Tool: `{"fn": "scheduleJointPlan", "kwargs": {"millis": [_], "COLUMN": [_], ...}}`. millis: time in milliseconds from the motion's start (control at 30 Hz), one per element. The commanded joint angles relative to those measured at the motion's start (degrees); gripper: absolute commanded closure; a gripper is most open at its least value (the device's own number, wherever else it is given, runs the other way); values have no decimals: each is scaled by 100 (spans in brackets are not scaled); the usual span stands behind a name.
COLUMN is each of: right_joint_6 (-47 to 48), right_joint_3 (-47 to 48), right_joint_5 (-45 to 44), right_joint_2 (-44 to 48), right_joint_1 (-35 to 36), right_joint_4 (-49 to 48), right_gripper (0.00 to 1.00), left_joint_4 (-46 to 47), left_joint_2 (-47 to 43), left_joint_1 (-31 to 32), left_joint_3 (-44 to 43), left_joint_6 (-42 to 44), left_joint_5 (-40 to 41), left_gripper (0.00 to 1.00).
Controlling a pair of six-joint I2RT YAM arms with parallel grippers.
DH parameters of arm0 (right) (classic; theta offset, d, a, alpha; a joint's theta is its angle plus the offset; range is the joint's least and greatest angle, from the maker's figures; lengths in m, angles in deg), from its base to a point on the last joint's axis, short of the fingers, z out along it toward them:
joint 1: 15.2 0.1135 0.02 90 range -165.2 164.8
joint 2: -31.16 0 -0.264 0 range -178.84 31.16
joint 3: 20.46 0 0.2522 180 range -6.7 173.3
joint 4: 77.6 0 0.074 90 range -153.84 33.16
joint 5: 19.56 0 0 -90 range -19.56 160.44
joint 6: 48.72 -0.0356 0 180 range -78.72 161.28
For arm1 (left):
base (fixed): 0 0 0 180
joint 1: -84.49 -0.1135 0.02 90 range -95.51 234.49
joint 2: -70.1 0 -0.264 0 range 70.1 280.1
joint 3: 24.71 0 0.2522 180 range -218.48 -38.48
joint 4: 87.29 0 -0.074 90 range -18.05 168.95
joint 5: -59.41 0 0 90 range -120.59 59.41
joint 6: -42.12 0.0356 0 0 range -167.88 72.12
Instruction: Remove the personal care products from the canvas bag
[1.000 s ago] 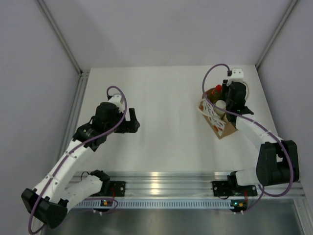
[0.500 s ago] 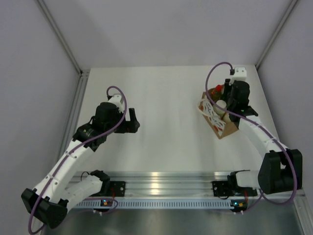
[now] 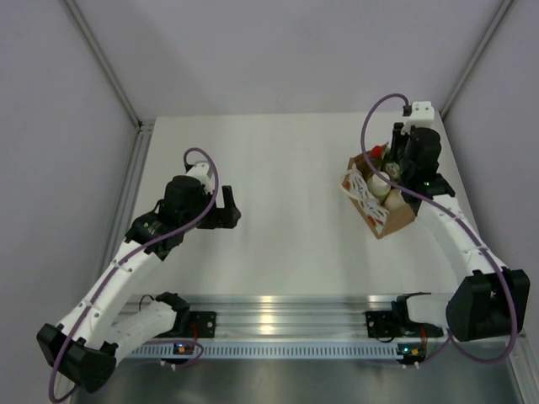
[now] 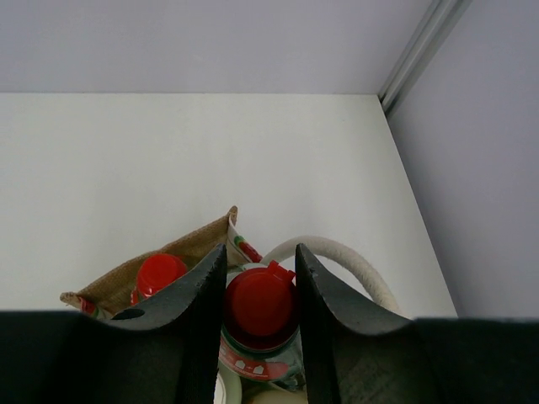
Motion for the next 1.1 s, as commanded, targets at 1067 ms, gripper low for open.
{"fn": "scheduleJointPlan", "kwargs": {"millis": [1067], "right_joint_6": [-447], "right_joint_3": [2863], "right_joint_5": [1677], "right_joint_2": [555], "right_joint_1": [-83], "right_joint_4": [1327], "right_gripper": [100], "left_joint_4": [304], "left_joint_2": [-225], "left_joint_1": [18], "left_joint_3": [14], "left_joint_6": [114], "left_joint_5": [-44], "left_gripper": [2]}}
